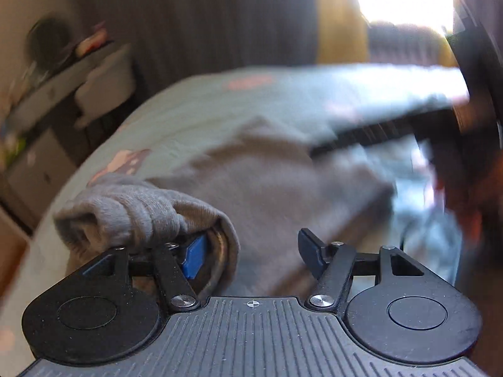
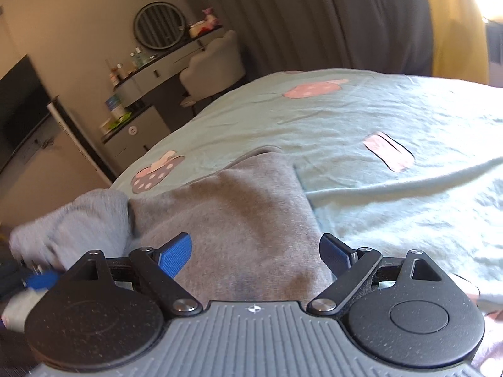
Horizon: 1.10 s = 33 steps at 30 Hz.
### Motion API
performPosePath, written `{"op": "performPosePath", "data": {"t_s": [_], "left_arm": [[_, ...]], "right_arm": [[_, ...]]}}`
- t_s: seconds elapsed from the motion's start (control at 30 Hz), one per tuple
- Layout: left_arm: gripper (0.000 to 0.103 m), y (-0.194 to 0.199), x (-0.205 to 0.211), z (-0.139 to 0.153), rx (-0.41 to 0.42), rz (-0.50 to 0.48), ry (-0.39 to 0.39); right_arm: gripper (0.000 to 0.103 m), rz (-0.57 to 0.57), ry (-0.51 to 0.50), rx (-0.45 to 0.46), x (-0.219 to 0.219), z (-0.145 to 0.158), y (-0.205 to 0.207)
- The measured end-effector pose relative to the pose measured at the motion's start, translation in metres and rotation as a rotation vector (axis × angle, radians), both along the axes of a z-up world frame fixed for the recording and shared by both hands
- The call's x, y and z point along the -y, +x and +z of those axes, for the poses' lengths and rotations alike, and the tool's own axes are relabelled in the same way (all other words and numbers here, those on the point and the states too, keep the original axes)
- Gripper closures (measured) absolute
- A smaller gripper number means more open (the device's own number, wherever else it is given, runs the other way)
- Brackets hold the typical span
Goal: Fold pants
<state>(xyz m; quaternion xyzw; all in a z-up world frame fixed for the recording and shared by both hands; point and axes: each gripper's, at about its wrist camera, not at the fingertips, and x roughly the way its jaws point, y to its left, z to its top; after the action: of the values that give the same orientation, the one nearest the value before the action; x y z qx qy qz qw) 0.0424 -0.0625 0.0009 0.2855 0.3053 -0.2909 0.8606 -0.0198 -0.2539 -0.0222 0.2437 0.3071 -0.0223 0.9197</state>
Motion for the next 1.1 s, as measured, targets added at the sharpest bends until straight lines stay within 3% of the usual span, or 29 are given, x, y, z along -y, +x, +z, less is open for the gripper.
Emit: {"op": "performPosePath", "data": {"t_s": [0.1, 0.2, 0.33, 0.4, 0.53, 0.63, 0.73, 0.77, 0.87, 1.1], "left_arm": [[0.021, -0.032, 0.006, -0.016, 0.056, -0.068, 0.073], [0.011, -0.054, -0.003, -0.014, 0.109, -0.055, 0.056], [0.007, -0.069, -0.044, 0.015, 0.081, 0.057, -0.166], [0.006, -0.068, -0.074, 0.027, 0.092, 0.206, -0.273], [0.005, -0.035, -0.148, 0.027, 0.101, 0.705, -0.413], [0.005, -0.023, -0.196, 0.016, 0.072, 0.982, -0.524], [0.005, -0.024, -0.222, -0.001, 0.073, 1.17, -0.517], [0.005, -0.024, -0.227, -0.006, 0.05, 1.202, -0.503], [0.005, -0.021, -0.239, -0.015, -0.05, 1.246, -0.566], [0.005, -0.004, -0.219, -0.02, -0.056, 1.186, -0.494]], "right_arm": [[0.014, -0.005, 0.01, -0.001, 0.002, -0.001, 0.0], [0.014, 0.006, -0.001, 0.0, 0.0, -0.001, 0.001], [0.014, 0.026, -0.03, 0.015, -0.005, 0.003, 0.0], [0.014, 0.055, -0.079, 0.031, -0.014, 0.007, -0.002], [0.014, 0.245, -0.241, 0.123, -0.057, 0.023, -0.012], [0.014, 0.383, -0.376, 0.186, -0.098, 0.027, -0.021], [0.014, 0.468, -0.475, 0.188, -0.129, 0.022, -0.02], [0.014, 0.483, -0.506, 0.188, -0.137, 0.019, -0.019], [0.014, 0.513, -0.576, 0.178, -0.153, 0.012, -0.013], [0.015, 0.561, -0.689, 0.158, -0.188, -0.003, 0.001]]}}
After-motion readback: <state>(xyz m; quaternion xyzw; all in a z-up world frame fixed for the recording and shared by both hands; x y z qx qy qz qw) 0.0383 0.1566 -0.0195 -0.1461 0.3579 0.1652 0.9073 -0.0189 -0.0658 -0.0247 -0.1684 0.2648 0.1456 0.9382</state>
